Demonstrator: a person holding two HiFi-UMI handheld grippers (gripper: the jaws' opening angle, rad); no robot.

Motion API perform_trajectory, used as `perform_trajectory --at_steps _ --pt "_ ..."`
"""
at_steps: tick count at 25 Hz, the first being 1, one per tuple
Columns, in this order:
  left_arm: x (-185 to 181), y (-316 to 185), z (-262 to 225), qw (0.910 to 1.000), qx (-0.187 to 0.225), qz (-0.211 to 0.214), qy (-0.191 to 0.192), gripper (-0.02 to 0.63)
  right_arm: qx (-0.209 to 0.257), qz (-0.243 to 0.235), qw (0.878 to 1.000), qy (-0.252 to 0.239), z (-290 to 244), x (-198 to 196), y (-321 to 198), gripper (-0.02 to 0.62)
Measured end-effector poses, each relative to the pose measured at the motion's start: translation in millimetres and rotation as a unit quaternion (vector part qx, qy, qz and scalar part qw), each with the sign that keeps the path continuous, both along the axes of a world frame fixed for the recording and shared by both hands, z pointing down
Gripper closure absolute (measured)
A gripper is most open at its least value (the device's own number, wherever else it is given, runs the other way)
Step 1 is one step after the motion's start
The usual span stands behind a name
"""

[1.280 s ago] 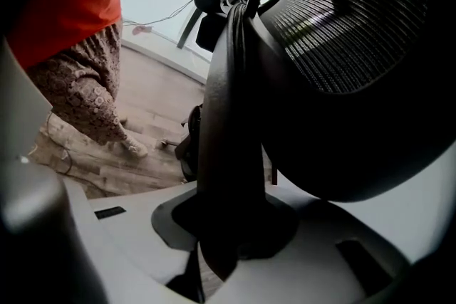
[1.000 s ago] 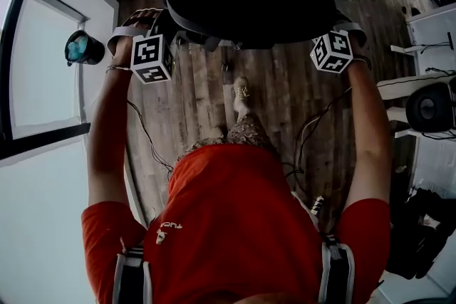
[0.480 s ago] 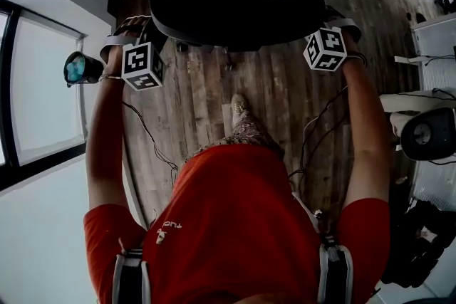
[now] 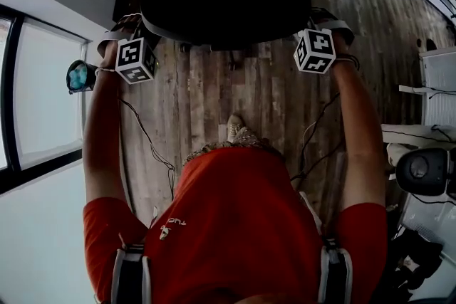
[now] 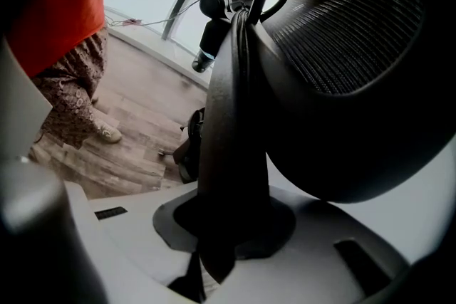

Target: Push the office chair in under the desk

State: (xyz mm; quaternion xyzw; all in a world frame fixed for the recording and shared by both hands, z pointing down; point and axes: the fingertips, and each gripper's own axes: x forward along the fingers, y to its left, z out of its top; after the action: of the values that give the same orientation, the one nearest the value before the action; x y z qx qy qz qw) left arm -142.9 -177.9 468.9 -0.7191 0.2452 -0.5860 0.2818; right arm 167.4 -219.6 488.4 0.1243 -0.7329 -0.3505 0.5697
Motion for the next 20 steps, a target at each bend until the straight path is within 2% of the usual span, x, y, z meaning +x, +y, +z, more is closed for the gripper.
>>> perform_trajectory --at_steps 8,20 --pt "-13.4 -76.4 1.4 0.9997 -0.001 -0.022 -0.005 0.531 -0.004 -0.005 1.0 0.003 -0.4 -10.9 -80.0 0.52" --pt "-36.0 -185.2 -1.4 0.9997 0.026 0.0 0.007 0.526 -0.002 0.006 1.0 0.001 -1.2 -35.7 -181.1 0.518"
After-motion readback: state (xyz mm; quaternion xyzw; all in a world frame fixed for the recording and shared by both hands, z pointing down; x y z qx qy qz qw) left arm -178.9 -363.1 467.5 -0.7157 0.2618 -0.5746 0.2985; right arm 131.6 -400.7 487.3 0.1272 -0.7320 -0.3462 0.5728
